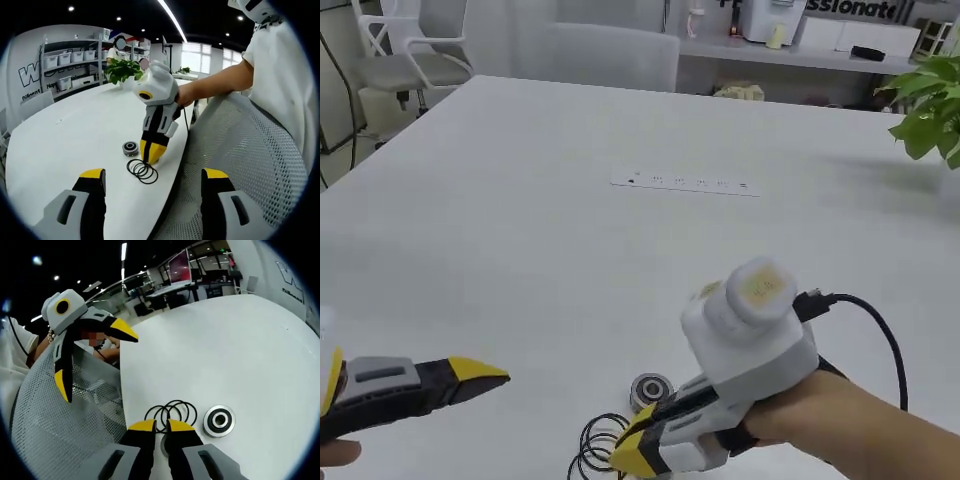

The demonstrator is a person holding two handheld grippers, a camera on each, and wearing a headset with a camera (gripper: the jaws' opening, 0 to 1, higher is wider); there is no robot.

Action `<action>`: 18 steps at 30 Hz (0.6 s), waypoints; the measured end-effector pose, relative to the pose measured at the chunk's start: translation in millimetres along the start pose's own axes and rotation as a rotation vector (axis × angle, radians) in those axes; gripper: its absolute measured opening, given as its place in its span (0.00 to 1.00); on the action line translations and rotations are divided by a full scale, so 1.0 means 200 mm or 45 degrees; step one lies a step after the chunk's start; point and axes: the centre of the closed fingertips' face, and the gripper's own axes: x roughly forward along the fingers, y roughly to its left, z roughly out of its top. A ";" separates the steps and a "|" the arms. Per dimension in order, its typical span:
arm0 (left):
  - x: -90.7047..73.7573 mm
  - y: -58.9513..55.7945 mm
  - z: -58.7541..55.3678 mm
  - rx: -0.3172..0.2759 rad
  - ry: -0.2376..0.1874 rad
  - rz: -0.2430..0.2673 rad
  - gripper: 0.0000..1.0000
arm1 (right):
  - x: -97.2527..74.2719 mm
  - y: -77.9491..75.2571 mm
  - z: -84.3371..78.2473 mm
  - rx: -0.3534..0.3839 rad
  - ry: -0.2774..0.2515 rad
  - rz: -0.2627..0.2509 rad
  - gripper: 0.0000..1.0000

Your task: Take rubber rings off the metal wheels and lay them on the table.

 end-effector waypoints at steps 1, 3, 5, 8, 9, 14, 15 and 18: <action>0.00 0.00 0.00 -0.001 0.002 -0.001 0.76 | -0.01 -0.01 0.00 0.003 -0.007 -0.005 0.06; 0.00 0.00 -0.01 -0.001 0.007 -0.003 0.76 | -0.02 -0.02 0.02 0.015 -0.028 -0.010 0.07; 0.00 0.00 -0.01 -0.002 0.007 -0.005 0.75 | -0.03 -0.03 0.04 0.026 -0.048 -0.015 0.07; 0.00 -0.01 -0.01 -0.005 0.002 -0.007 0.75 | -0.05 -0.04 0.06 0.037 -0.075 -0.027 0.07; 0.00 -0.01 -0.01 -0.006 0.001 -0.006 0.75 | -0.05 -0.04 0.06 0.042 -0.083 -0.031 0.08; 0.00 -0.01 0.00 -0.009 -0.008 -0.005 0.75 | -0.09 -0.06 0.12 0.043 -0.146 -0.054 0.09; 0.00 -0.01 0.00 -0.009 -0.010 -0.005 0.75 | -0.10 -0.06 0.13 0.043 -0.159 -0.057 0.10; 0.00 -0.01 0.01 -0.011 -0.015 -0.010 0.75 | -0.12 -0.06 0.15 0.047 -0.179 -0.062 0.11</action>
